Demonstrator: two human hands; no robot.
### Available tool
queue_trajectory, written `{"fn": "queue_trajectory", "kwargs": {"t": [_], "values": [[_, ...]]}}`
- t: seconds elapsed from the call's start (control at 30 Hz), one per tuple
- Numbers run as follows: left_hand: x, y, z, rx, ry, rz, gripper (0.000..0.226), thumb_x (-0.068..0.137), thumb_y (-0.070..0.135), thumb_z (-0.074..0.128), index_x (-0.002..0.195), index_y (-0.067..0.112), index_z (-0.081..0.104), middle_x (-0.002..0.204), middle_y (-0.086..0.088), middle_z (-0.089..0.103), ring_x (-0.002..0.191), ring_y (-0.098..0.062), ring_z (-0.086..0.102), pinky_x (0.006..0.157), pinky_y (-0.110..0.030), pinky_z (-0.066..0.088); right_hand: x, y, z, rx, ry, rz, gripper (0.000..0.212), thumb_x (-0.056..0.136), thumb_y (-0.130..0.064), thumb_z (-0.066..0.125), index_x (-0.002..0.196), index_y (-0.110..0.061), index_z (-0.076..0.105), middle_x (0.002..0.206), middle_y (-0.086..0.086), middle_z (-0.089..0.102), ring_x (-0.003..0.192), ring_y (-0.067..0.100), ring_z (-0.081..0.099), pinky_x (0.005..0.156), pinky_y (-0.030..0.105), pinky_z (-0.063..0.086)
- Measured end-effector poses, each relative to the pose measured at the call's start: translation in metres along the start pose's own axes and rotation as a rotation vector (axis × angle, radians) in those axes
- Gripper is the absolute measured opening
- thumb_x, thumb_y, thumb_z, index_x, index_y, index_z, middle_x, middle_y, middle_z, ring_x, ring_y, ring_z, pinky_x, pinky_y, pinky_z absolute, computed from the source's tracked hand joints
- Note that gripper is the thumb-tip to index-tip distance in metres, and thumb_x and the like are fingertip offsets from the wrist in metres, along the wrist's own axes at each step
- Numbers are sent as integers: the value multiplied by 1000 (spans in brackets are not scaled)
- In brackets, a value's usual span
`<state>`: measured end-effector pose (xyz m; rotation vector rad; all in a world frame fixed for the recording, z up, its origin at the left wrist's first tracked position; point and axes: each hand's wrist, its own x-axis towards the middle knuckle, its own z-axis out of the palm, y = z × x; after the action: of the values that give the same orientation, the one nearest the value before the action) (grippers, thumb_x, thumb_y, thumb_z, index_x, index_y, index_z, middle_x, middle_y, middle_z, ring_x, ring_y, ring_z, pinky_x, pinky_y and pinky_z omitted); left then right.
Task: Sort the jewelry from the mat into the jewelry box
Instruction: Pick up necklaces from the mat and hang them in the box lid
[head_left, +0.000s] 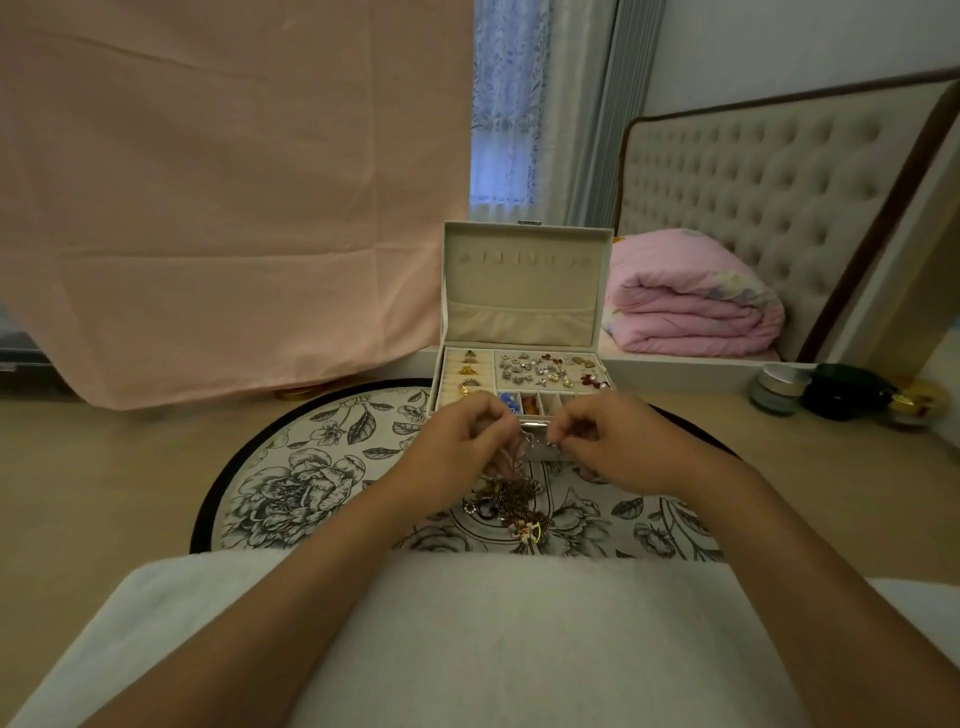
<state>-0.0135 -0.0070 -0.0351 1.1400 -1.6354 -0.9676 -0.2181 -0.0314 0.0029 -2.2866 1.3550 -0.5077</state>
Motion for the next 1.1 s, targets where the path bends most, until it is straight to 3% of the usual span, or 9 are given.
{"fn": "queue_trajectory", "kwargs": {"t": [0.17, 0.27, 0.4, 0.5, 0.6, 0.73, 0.93, 1.03, 1.1], "values": [[4, 15, 6, -101, 72, 19, 12, 97, 15, 61, 95, 4, 65, 74, -10, 71, 66, -19, 67, 67, -35, 61, 4, -4, 7, 245, -107, 58, 15, 93, -20, 55, 95, -21, 69, 74, -12, 54, 62, 1, 47, 62, 22, 35], [3, 24, 5, -182, 98, 21, 8, 93, 13, 65, 92, 7, 70, 74, -5, 73, 67, -14, 69, 64, -28, 59, 3, -8, 11, 356, -38, 4, 30, 89, -31, 71, 81, -3, 64, 59, -10, 45, 52, 2, 40, 53, 18, 33], [2, 23, 1, -200, 57, 13, 11, 91, 12, 67, 100, 6, 70, 92, -10, 72, 72, -20, 71, 67, -32, 62, 2, -7, 3, 518, 65, 38, 26, 99, -29, 60, 76, -17, 60, 60, -6, 46, 49, 7, 38, 50, 21, 33], [4, 7, -1, 188, -16, 63, 11, 93, 17, 66, 101, 23, 69, 97, 7, 68, 83, -8, 68, 74, -24, 57, 0, 1, -12, 742, 87, 113, 27, 104, -26, 49, 86, -9, 60, 75, 6, 59, 61, 18, 53, 59, 33, 43], [5, -9, -2, 612, -188, 105, 24, 92, 29, 67, 115, 32, 68, 112, 15, 63, 100, 0, 58, 88, -22, 50, -3, 7, -20, 743, 50, 140, 30, 106, -25, 44, 96, -2, 60, 83, 15, 69, 65, 26, 61, 55, 35, 48], [6, -19, -1, 874, -300, 120, 31, 93, 37, 64, 123, 32, 68, 118, 12, 57, 113, -8, 49, 99, -28, 43, -6, 11, -18, 356, 69, 183, 28, 102, -34, 49, 81, -15, 53, 64, 0, 49, 49, 10, 45, 52, 27, 37], [5, -11, -21, 909, -330, 11, 16, 94, 21, 64, 105, 29, 73, 103, 17, 59, 93, -2, 55, 92, -21, 48, -2, 21, 2, -198, -9, 129, 21, 88, -39, 64, 76, -25, 56, 80, -6, 61, 73, 13, 57, 67, 32, 47], [4, -10, -34, 889, -333, -34, 17, 93, 19, 64, 101, 31, 73, 100, 18, 63, 92, 0, 58, 88, -19, 49, -2, 18, 6, -452, -90, 122, 8, 87, -39, 67, 91, -35, 61, 96, -13, 63, 92, 13, 60, 78, 31, 52], [4, -9, -38, 890, -328, -42, 17, 93, 20, 64, 103, 31, 73, 99, 18, 64, 90, 1, 58, 86, -18, 48, -3, 12, 6, -574, -128, 130, 21, 87, -37, 67, 107, -41, 68, 109, -16, 65, 103, 13, 61, 85, 32, 53]]}}
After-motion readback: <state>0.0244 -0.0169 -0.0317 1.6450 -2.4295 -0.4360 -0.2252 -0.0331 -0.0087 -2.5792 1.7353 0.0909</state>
